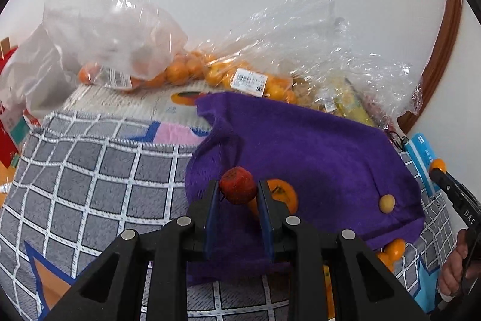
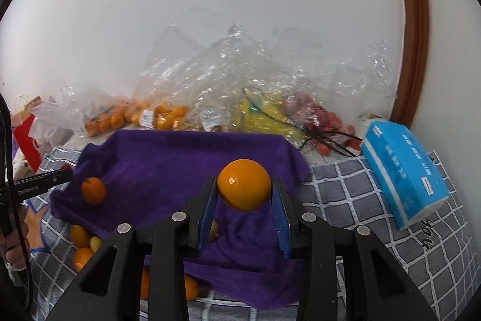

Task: Organize fruits
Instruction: 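Carry the red fruit with the left tool while the right tool carries the orange onto the towel, then open the right tool beside the yellow fruit while the left tool releases the red fruit by the tangerine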

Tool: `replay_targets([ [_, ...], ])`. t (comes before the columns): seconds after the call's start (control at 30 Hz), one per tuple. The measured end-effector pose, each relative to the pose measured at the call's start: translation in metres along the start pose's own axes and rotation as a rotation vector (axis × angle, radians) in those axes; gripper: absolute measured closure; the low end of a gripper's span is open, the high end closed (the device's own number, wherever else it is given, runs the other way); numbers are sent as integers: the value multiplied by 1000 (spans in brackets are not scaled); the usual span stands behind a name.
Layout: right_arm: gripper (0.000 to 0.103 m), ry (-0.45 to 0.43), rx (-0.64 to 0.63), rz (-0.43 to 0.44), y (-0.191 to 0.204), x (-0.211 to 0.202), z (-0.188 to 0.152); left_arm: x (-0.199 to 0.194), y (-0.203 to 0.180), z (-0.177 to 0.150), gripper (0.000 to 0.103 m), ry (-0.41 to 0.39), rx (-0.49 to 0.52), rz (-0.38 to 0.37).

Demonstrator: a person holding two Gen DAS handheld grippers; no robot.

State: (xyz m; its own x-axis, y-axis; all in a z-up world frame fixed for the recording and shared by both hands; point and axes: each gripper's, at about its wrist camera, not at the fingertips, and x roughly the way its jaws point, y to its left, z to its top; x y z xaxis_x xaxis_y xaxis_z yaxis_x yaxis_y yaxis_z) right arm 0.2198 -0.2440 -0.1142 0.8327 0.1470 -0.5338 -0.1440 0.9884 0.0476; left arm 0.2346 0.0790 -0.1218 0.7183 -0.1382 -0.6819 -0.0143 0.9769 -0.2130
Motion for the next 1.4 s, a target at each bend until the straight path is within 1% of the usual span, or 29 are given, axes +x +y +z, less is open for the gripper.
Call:
replay_targets([
  [0.17,67,49,-2,27,2,10,-7,5,0,-3,79,7,-4,9],
  [0.3,67,100,-10,35,7,23,-14,5,-2,-4,79,-2,20,22],
  [0.4,67,128,-18,35,10,30,-17,4,-2,-5,79,-7,18,10],
  [0.5,67,153,-26,45,13,35,-21,4,-6,-6,79,3,40,-12],
  [0.63,67,168,-35,40,14,38,-22,10,-13,-11,79,22,75,10],
  [0.7,67,179,-33,42,14,40,-23,10,-14,-12,79,15,81,19],
  [0.87,67,188,-36,35,14,41,-24,10,-14,-12,79,17,83,20],
  [1.0,66,193,-32,52,15,40,-22,9,-14,-13,79,18,84,16],
  [1.1,57,174,-41,44,17,34,-20,9,-13,-12,79,24,74,8],
  [1.13,52,173,-38,46,18,33,-19,9,-13,-12,77,28,71,4],
  [1.2,52,164,-30,61,18,29,-17,8,-11,-12,72,31,57,-18],
  [1.3,52,133,-21,54,19,23,-15,4,-10,-11,71,11,35,-34],
  [1.4,52,118,-5,51,18,19,-14,-3,-11,-10,66,-18,23,-48],
])
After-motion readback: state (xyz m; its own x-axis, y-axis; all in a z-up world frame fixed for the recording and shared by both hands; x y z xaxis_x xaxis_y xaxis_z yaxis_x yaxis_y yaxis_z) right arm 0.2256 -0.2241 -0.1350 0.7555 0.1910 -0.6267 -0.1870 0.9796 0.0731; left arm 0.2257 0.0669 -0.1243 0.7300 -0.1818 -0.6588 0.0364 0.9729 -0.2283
